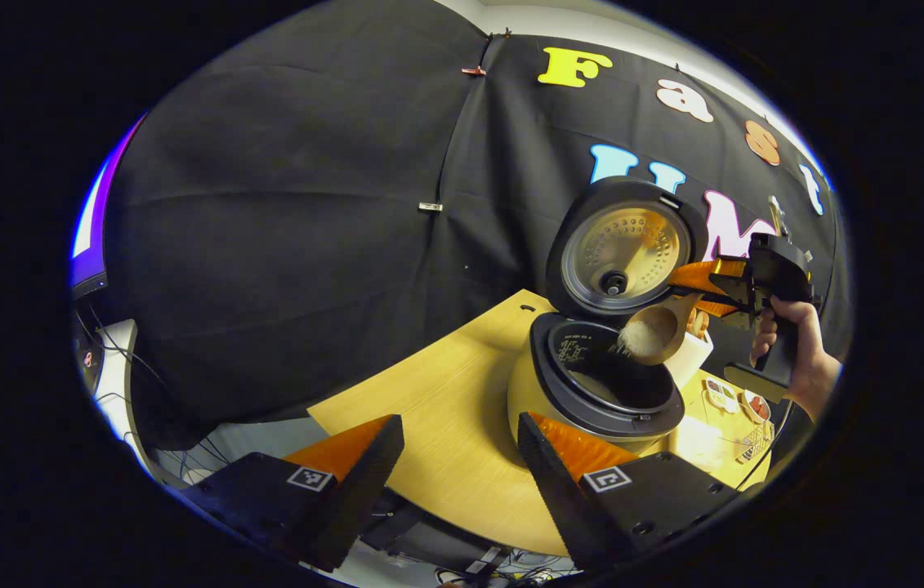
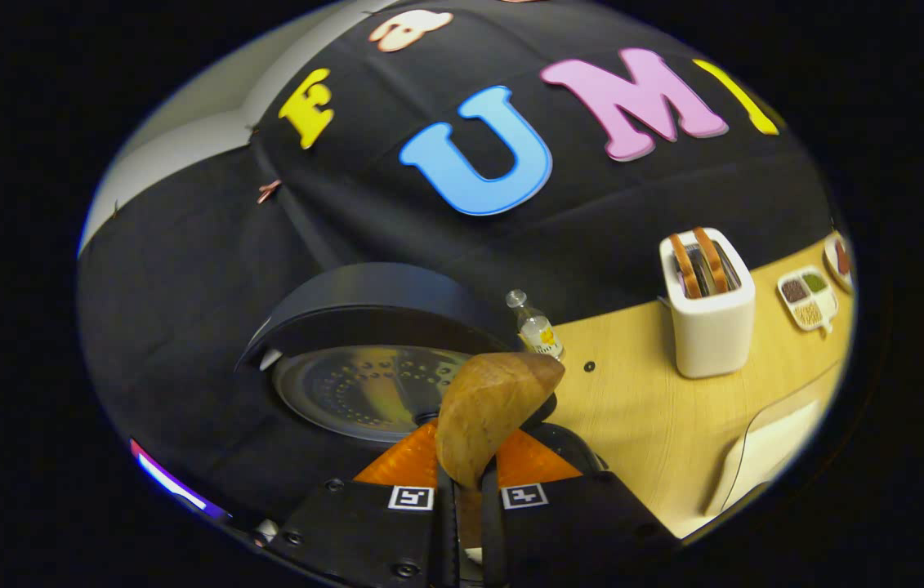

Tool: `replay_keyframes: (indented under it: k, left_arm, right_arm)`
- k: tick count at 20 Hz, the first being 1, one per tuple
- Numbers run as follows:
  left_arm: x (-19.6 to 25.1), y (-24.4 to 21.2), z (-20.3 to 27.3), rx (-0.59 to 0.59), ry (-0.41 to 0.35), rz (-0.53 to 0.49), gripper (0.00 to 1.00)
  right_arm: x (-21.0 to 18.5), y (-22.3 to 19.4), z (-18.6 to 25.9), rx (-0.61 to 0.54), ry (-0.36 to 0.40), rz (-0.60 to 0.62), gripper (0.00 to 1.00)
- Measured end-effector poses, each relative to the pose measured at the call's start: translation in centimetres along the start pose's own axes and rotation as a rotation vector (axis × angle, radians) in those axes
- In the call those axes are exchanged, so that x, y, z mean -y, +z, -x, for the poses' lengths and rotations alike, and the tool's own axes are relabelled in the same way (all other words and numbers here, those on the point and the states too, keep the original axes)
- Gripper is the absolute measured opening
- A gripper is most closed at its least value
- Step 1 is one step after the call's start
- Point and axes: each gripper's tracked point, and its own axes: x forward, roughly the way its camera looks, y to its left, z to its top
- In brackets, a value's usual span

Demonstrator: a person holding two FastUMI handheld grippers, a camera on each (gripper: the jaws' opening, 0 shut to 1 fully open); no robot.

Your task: Close the left gripper, press the button to open the rice cooker; take a wooden spoon from the chopstick holder with the right hand, scoop a spoonful of rice and pour it into the rice cooker, then put the wooden spoon back into the chopstick holder.

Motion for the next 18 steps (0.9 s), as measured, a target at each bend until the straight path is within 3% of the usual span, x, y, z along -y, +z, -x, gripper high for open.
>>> replay_keyframes:
  k: [12,18]
  left_arm:
    - [-0.9,0.6,0.0,0.008,0.011,0.0,0.95]
    - [-0.6,1.0,0.2,0.019,0.01,-0.017,0.95]
  right_arm:
    - [-4.2,-3.4,-2.6,-0.002,0.099,0.311,0.16]
    - [-6.7,-5.6,-2.0,-0.031,0.203,0.518,0.16]
